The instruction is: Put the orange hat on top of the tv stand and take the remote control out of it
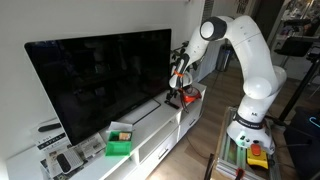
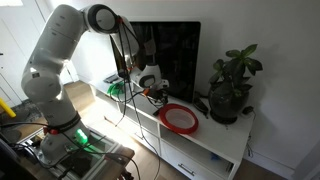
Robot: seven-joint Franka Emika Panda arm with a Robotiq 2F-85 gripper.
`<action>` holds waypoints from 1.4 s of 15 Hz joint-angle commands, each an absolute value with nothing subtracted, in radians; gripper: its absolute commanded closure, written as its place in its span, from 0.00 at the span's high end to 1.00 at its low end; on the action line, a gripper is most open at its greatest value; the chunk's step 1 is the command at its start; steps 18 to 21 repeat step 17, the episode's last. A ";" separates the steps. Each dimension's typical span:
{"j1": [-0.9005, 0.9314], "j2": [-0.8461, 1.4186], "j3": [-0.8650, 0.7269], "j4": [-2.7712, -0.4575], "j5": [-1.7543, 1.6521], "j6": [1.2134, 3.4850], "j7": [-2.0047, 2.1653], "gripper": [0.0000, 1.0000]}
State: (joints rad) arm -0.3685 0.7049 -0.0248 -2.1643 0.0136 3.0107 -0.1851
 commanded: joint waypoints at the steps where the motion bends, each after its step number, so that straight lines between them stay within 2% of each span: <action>1: -0.352 0.548 -0.061 -2.298 0.020 3.000 -0.150 1.00; 11: -0.420 0.267 -0.002 -2.487 0.110 2.983 -0.177 1.00; 13: -0.391 0.323 -0.027 -2.442 0.104 3.006 -0.176 1.00; 21: -0.386 0.319 -0.028 -2.447 0.108 3.006 -0.176 1.00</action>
